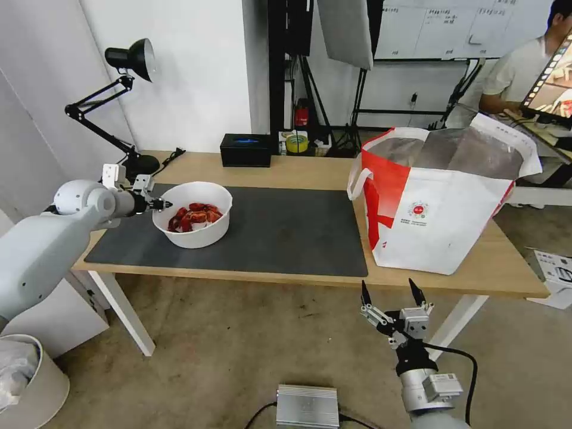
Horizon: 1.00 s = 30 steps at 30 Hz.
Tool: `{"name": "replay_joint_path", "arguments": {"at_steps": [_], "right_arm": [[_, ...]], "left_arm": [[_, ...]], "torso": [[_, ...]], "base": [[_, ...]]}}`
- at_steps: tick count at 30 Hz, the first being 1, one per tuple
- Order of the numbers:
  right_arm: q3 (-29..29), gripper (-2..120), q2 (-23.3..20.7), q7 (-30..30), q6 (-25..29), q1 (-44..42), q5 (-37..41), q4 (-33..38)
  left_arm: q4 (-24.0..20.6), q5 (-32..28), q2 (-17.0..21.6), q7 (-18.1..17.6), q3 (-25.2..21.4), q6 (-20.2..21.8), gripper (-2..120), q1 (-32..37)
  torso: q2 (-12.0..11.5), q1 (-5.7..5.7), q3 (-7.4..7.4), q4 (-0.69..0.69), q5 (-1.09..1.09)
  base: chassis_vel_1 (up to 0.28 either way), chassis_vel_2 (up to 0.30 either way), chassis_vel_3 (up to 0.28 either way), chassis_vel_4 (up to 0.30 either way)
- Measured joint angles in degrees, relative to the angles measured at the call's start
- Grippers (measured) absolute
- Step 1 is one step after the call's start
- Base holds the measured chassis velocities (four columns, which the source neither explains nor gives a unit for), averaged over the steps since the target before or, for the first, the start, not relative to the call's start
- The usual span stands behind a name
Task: Pick up the trash from the table and place it into the takeout bag.
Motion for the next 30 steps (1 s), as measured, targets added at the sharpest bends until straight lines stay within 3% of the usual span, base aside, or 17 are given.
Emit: {"name": "replay_joint_path", "arguments": {"at_steps": [11,13,17,23,30], "right_arm": [[0.0,100,0.0,0.0,0.0,0.0,0.0,0.0],[0.0,100,0.0,0.0,0.0,0.0,0.0,0.0],[0.0,100,0.0,0.0,0.0,0.0,0.0,0.0],[0.0,100,0.0,0.0,0.0,0.0,0.0,0.0],[0.0,100,0.0,0.0,0.0,0.0,0.0,0.0]], "left_arm": [[-10.36,-11.05,2.92,-6.9,-2.4,0.86,0,1.4],[-13.28,-15.63,3.31,-10.27,-3.52,0.89,0,2.16],[-16.54,-18.84,3.83,-12.79,-4.96,0.91,0,3.39],[-25.25,-27.61,4.7,-18.62,-8.05,0.91,0,5.09],[-33.42,-35.26,3.98,-23.43,-6.87,0.92,0,1.66]], "torso": [[0.0,0.0,0.0,0.0,0.01],[0.0,0.0,0.0,0.0,0.01],[0.0,0.0,0.0,-0.01,0.01],[0.0,0.0,0.0,0.0,0.01],[0.0,-0.01,0.0,0.01,0.02]], "base": [[0.0,0.0,0.0,0.0],[0.0,0.0,0.0,0.0],[0.0,0.0,0.0,0.0],[0.0,0.0,0.0,0.0],[0.0,0.0,0.0,0.0]]}}
